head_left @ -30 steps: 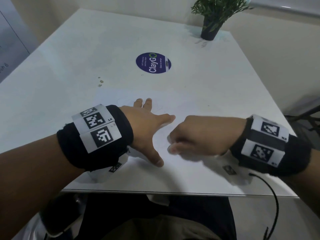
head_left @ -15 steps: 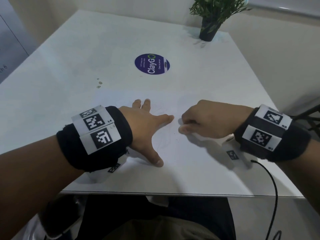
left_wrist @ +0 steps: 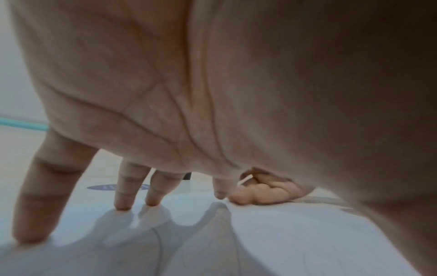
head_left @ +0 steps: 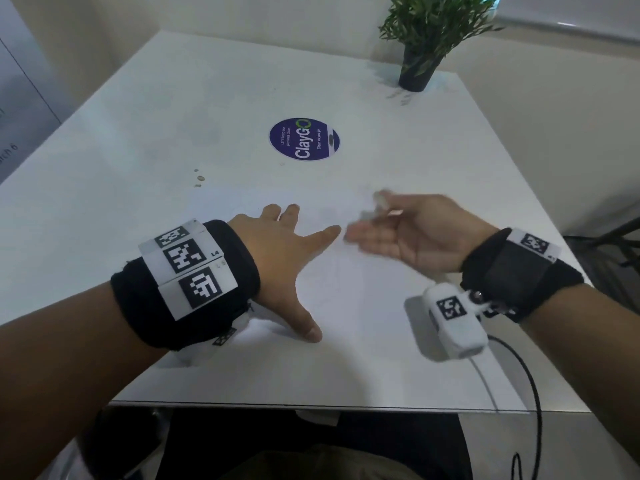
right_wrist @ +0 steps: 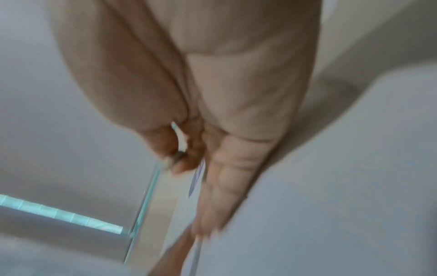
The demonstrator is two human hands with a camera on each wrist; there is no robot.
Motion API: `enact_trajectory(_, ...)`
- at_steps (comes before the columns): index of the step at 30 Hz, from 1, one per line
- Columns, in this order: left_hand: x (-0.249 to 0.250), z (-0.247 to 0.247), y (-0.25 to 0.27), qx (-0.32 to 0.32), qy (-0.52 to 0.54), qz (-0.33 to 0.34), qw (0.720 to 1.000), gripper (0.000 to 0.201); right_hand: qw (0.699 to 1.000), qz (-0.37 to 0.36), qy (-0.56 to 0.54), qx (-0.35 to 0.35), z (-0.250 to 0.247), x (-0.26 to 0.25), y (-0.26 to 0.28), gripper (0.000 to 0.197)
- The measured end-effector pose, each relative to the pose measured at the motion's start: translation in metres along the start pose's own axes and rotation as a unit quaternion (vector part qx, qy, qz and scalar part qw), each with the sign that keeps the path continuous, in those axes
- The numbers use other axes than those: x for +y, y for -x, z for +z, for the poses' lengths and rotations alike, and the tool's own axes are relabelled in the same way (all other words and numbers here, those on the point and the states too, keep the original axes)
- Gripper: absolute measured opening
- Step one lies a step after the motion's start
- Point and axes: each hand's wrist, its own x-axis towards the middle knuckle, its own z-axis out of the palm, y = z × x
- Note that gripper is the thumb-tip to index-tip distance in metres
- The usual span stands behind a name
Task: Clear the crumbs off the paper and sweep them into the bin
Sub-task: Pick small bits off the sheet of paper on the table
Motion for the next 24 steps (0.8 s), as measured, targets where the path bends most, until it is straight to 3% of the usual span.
enact_trajectory(2,-0.002,0.001,0.001,0.0,-0.001,0.001,1.0,0.148,0.991,-0.093,-0.084,0.05,-0.013,-0.011,0.0,0.036)
enact_trajectory(4,-0.007,0.0,0.0,-0.001,0.004,0.001,1.0,0.148,0.989,-0.112,-0.099,0.016,-0.007,-0.009,0.007,0.039)
enact_trajectory(6,-0.012,-0.001,-0.002,-0.006,0.002,0.002,1.0,0.149,0.996,-0.031,-0.044,-0.077,0.007,0.007,0.016,0.035)
enact_trajectory(8,-0.015,-0.002,-0.003,-0.008,-0.005,0.002,1.0,0.151,0.977,0.078,0.059,-0.188,0.017,0.028,0.02,0.029)
enact_trajectory(9,-0.015,-0.003,-0.003,-0.011,-0.005,-0.001,1.0,0.151,0.966,0.112,0.099,-0.21,0.018,0.032,0.018,0.027)
enact_trajectory(11,-0.014,-0.003,-0.002,-0.019,-0.003,-0.005,1.0,0.15,0.979,0.115,0.08,-0.146,0.01,0.023,0.008,0.027)
enact_trajectory(13,-0.015,-0.003,-0.001,-0.02,0.004,-0.006,1.0,0.149,0.999,0.031,-0.029,-0.01,-0.01,-0.003,-0.01,0.033)
enact_trajectory(14,-0.015,-0.003,0.0,-0.02,0.01,-0.006,1.0,0.149,0.995,-0.027,-0.083,0.041,-0.02,-0.015,-0.016,0.035)
enact_trajectory(16,-0.016,-0.002,0.0,-0.02,0.019,-0.003,1.0,0.149,0.978,-0.111,-0.156,0.084,-0.032,-0.029,-0.021,0.038)
enact_trajectory(18,-0.017,-0.001,-0.001,-0.012,0.023,0.0,1.0,0.149,0.979,-0.12,-0.16,0.035,-0.027,-0.026,-0.016,0.037)
enact_trajectory(20,-0.017,-0.001,-0.002,-0.007,0.021,0.001,1.0,0.148,0.994,-0.04,-0.086,-0.061,-0.012,-0.009,-0.008,0.033)
enact_trajectory(22,-0.017,-0.002,-0.004,-0.009,0.017,-0.001,1.0,0.148,0.983,0.058,0.048,-0.166,-0.001,0.011,-0.001,0.033)
enact_trajectory(24,-0.018,-0.004,-0.005,-0.014,0.019,-0.001,1.0,0.148,0.973,0.1,0.113,-0.173,0.0,0.013,-0.001,0.035)
